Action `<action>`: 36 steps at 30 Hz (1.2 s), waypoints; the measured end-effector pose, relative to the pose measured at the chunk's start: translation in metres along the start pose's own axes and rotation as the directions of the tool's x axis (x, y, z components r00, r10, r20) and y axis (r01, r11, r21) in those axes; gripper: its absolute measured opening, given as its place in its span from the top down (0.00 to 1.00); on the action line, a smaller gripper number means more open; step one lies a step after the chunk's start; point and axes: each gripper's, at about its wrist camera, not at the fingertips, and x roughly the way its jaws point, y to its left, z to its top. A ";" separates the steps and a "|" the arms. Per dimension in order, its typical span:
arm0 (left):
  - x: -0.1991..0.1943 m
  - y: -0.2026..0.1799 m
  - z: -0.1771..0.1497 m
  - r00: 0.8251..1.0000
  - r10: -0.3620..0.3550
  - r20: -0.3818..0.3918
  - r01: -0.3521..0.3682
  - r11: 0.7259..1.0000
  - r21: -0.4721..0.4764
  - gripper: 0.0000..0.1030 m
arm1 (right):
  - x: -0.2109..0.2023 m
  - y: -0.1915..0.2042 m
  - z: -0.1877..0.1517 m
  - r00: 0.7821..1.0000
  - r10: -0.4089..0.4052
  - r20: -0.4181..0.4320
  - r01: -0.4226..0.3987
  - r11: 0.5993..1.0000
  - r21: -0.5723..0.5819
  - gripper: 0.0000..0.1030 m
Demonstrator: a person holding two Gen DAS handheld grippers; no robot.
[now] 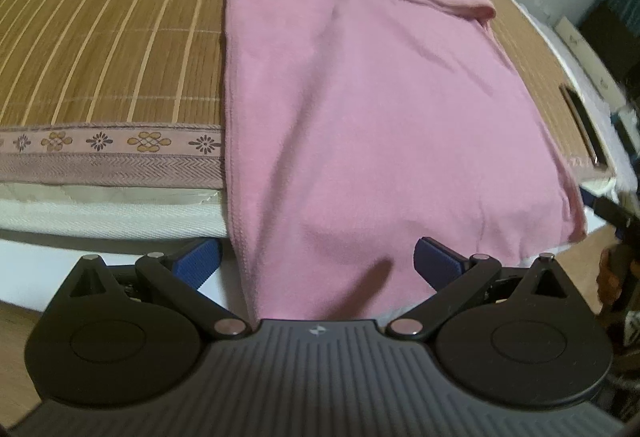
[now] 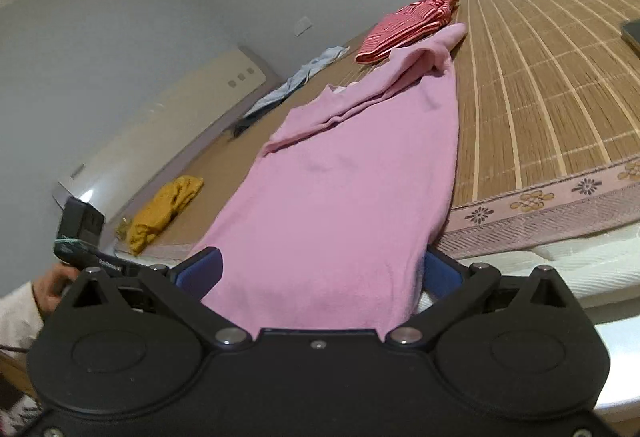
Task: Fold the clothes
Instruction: 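Grasp the pink shirt hem with both grippers and fold it toward the collar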
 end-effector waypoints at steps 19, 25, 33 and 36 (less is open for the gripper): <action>-0.007 -0.022 -0.012 0.995 0.098 0.016 -0.099 0.989 0.112 0.61 | 0.003 0.003 0.005 0.998 -0.058 -0.025 0.056 0.996 -0.069 0.53; -0.017 -0.015 -0.014 0.997 0.046 0.061 -0.051 0.996 0.073 0.91 | 0.003 -0.005 0.007 0.997 -0.061 -0.037 0.058 0.997 -0.058 0.91; -0.060 -0.008 0.015 0.963 -0.040 0.267 0.034 0.999 0.027 0.92 | -0.029 -0.024 0.036 0.982 0.125 0.138 -0.144 0.981 0.133 0.94; -0.064 -0.007 0.028 0.952 -0.041 0.303 0.033 0.999 0.030 0.92 | -0.023 -0.032 0.053 0.975 0.149 0.163 -0.173 0.973 0.150 0.94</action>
